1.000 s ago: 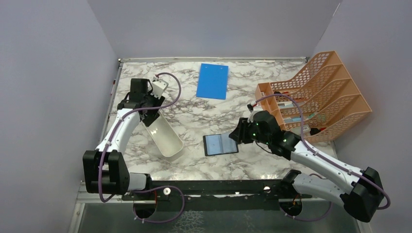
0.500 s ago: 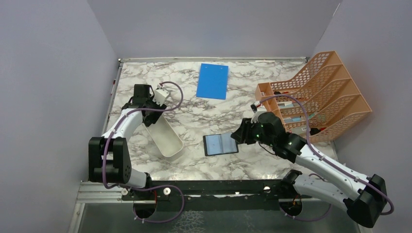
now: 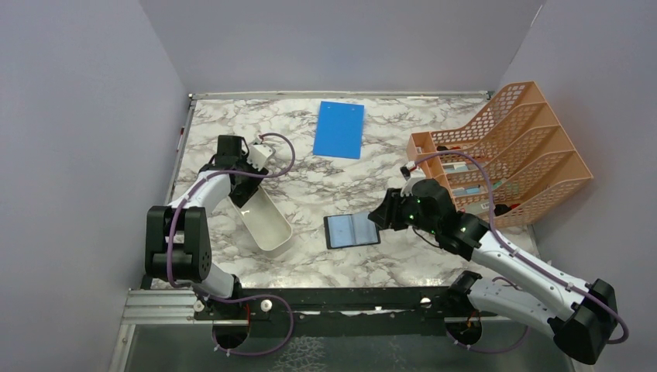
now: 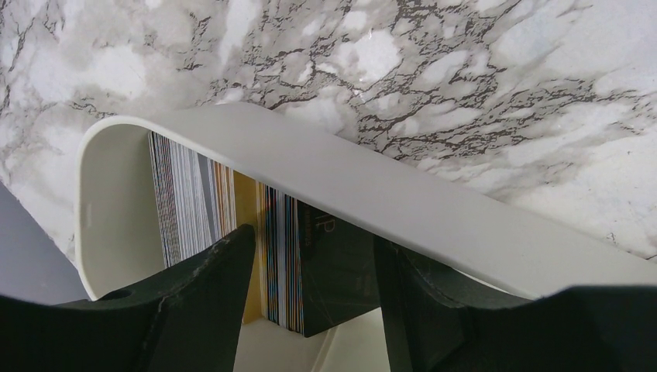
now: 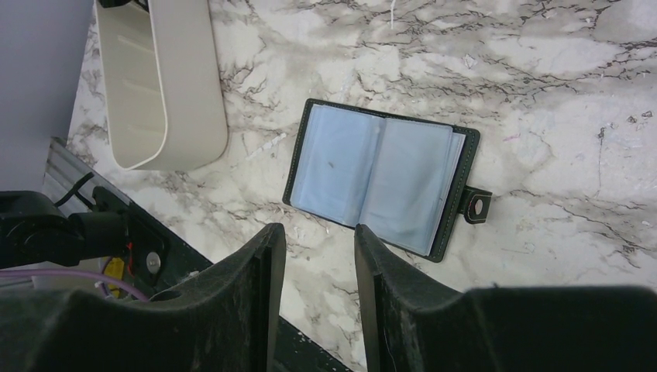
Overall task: Put the credit cards into the card holder
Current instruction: Pick up the credit card from the storage box.
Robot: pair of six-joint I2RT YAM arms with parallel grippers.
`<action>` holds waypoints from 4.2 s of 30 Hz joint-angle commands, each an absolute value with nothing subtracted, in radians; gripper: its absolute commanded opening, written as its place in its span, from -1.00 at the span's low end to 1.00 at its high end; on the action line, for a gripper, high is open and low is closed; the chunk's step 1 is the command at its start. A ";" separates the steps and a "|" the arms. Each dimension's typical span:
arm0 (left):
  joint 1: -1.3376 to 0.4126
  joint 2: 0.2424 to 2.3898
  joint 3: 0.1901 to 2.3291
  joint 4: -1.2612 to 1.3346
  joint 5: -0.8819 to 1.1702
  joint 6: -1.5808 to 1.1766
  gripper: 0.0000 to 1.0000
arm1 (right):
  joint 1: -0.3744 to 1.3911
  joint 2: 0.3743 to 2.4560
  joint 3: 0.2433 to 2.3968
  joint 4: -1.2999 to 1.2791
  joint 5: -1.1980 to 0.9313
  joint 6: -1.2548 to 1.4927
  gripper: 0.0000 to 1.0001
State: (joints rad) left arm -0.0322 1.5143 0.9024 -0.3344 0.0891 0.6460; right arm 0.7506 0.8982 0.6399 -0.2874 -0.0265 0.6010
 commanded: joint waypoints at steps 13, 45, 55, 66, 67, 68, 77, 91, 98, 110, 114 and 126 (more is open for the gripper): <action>-0.047 1.516 0.880 -0.248 0.003 0.682 0.14 | 0.747 0.882 0.635 -0.292 -0.014 0.596 -0.13; -0.084 1.463 0.818 -0.163 -0.108 0.721 0.47 | 0.767 1.186 0.687 0.035 -0.187 0.834 0.04; -0.079 1.471 0.796 -0.136 -0.137 0.714 0.52 | 0.874 1.426 0.796 0.166 -0.142 0.898 0.15; -0.073 1.497 0.783 -0.077 -0.194 0.727 0.53 | 0.981 1.676 0.995 0.186 -0.056 0.894 0.15; -0.072 1.499 0.782 -0.072 -0.200 0.730 0.53 | 0.986 1.698 1.011 0.187 -0.051 0.896 0.14; -0.073 1.503 0.782 -0.067 -0.206 0.734 0.53 | 0.992 1.720 1.023 0.190 -0.047 0.896 0.13; -0.072 1.530 0.789 -0.052 -0.248 0.748 0.42 | 1.018 1.900 1.130 0.205 -0.071 0.870 0.04; -0.062 1.546 0.804 -0.027 -0.314 0.768 0.12 | 1.024 1.935 1.164 0.096 0.010 0.856 -0.54; -0.060 1.548 0.814 0.000 -0.353 0.759 0.00 | 1.025 1.908 1.113 0.070 0.052 0.850 -0.70; -0.064 1.472 0.789 -0.015 -0.250 0.733 -0.20 | 1.026 1.773 1.001 0.038 0.131 0.828 -0.81; -0.070 1.462 0.781 -0.015 -0.234 0.742 -0.28 | 1.026 1.739 0.948 0.069 0.131 0.828 -0.81; -0.118 1.430 0.784 -0.025 -0.209 0.734 -0.58 | 1.056 1.734 0.932 0.100 0.115 0.826 -0.82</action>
State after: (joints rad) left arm -0.1131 1.4719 0.7773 -0.0723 -0.1654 0.7189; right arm 1.0309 1.7409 0.9634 0.2138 0.1028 0.8452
